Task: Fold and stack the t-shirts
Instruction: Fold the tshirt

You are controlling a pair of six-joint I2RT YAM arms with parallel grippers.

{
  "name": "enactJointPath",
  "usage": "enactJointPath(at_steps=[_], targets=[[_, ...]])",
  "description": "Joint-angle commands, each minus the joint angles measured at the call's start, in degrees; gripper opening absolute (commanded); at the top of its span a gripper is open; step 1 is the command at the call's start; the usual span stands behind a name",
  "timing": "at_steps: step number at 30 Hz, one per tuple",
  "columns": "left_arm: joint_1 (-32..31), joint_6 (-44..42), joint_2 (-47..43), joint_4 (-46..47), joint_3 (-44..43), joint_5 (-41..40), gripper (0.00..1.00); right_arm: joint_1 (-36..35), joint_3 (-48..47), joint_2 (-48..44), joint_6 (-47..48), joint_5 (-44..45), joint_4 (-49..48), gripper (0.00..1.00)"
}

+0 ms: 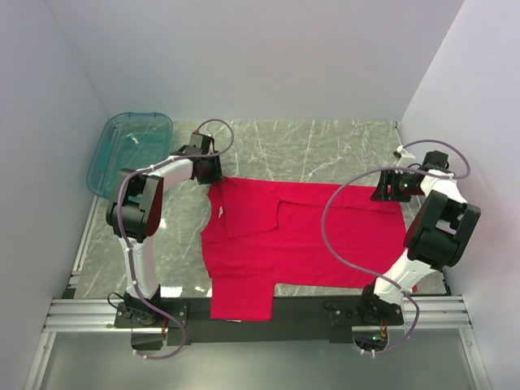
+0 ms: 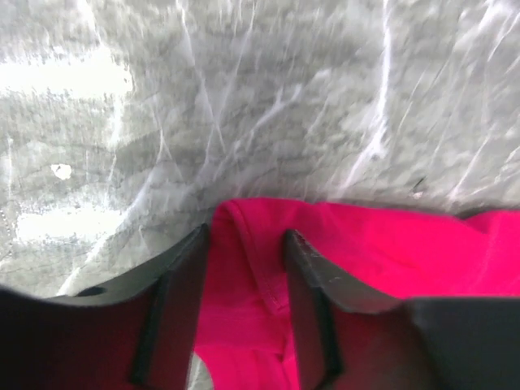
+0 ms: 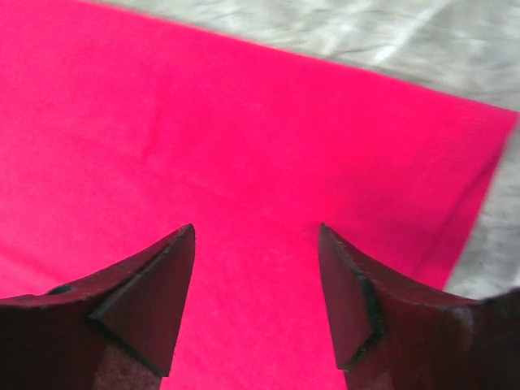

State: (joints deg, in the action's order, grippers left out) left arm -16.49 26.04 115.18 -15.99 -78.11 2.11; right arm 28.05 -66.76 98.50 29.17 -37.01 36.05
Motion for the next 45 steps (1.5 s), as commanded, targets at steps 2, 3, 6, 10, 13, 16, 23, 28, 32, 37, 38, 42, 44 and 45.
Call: enactJointPath(at_steps=[2, 3, 6, 10, 13, 16, 23, 28, 32, 37, 38, 42, 44, 45], targets=[[0.06, -2.14, 1.28, -2.64, -1.43, 1.49, 0.43, -0.37, -5.39, 4.76, -9.71, 7.38, -4.24, 0.63], [-0.03, -2.14, 1.45, -2.64, -1.52, 1.93, 0.39, -0.54, -7.22, 5.64, -11.05, 10.88, -4.67, 0.63], [-0.03, -1.96, 1.63, -2.29, -1.44, 3.51, 0.22, -1.24, -9.78, 8.28, -13.34, 14.76, -5.2, 0.62], [-0.03, -1.78, 1.11, -1.41, -0.91, 4.13, 0.06, -1.69, -12.77, 11.01, -14.05, 17.23, -5.47, 0.62], [0.06, -1.7, 0.75, -1.5, -1.34, 3.96, 0.01, -1.69, -15.41, 13.38, -14.31, 18.55, -4.68, 0.62], [0.23, -1.78, 0.66, -1.76, -2.05, 3.34, 0.0, -2.04, -17.87, 16.1, -14.4, 18.73, -3.19, 0.62], [1.9, -1.17, 0.66, -1.06, -2.49, 4.48, 0.01, -3.0, -19.2, 18.66, -14.14, 19.61, -3.01, 0.62], [1.99, -1.17, 1.1, -1.06, -3.54, 4.57, 0.01, -3.0, -20.34, 19.71, -13.79, 19.44, -2.04, 0.61], [2.43, -0.99, 1.72, -1.06, -4.16, 4.48, 0.01, -3.44, -21.57, 20.94, -13.35, 19.09, -0.99, 0.52], [3.22, -0.82, 2.77, -1.24, -5.47, 4.83, 0.0, -3.79, -23.15, 22.35, -13.52, 19.09, -0.2, 0.49], [3.39, -0.73, 3.21, -1.41, -5.83, 4.92, 0.0, -3.97, -23.67, 22.7, -13.61, 19.0, -0.19, 0.49], [4.36, -0.38, 6.19, -2.12, -9.86, 5.54, 0.01, -4.58, -25.96, 23.32, -14.05, 18.12, 0.16, 0.5], [5.15, -0.03, 7.69, -2.91, -13.19, 5.63, 0.01, -4.67, -26.93, 21.92, -14.4, 16.72, -0.71, 0.55], [5.41, 0.06, 9.52, -3.26, -14.6, 5.71, 0.01, -4.76, -27.02, 21.04, -14.58, 16.19, -1.16, 0.61]])
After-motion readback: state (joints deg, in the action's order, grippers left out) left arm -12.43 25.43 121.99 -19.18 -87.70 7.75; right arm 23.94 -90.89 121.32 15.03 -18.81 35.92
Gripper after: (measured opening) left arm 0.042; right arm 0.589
